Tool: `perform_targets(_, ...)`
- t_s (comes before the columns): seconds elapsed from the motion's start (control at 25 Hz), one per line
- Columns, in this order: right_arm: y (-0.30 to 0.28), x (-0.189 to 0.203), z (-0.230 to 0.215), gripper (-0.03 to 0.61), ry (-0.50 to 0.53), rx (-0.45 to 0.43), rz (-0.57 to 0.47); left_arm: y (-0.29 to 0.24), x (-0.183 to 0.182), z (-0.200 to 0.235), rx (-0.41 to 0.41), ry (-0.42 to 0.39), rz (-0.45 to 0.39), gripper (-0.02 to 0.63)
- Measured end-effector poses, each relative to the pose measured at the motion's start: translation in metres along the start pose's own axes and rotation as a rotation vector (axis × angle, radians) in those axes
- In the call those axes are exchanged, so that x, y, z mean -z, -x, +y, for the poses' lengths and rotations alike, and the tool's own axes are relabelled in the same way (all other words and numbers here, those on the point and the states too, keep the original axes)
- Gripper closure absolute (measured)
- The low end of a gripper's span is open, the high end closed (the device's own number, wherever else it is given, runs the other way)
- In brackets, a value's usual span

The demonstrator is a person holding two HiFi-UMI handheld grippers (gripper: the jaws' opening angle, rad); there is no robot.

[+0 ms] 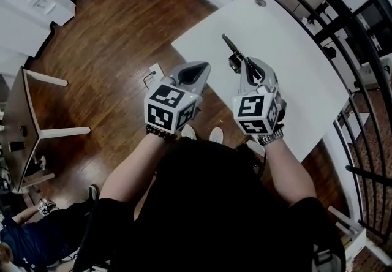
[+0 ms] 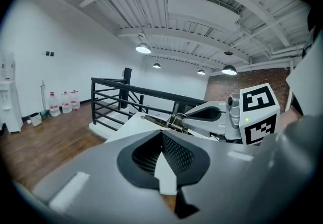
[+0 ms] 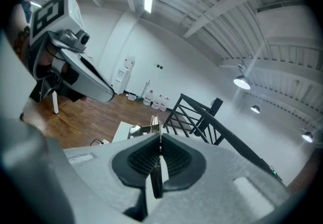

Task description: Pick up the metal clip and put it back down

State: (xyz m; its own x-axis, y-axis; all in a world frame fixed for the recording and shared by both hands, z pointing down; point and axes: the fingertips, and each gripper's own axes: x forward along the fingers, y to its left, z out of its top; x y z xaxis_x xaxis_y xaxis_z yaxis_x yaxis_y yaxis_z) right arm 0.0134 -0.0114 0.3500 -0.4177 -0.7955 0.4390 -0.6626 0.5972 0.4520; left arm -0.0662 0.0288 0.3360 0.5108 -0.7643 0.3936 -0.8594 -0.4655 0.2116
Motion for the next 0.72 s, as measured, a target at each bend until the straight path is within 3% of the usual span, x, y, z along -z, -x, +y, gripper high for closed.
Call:
perform_targets(0.16, -0.017, -0.01, 0.012, 0.577, 0.018, -0.033, -0.017, 0.007, 0.002, 0.025, -0.049, 0.027, -0.012, 0.598)
perform_targets(0.32, -0.033, -0.027, 0.02, 0.577, 0.027, -0.023, -0.014, 0.015, -0.003, 0.052, -0.048, 0.033, -0.025, 0.598)
perform_targets(0.72, -0.096, -0.087, 0.052, 0.577, -0.008, 0.083, 0.052, 0.031, -0.028, 0.16, 0.057, -0.005, -0.024, 0.598)
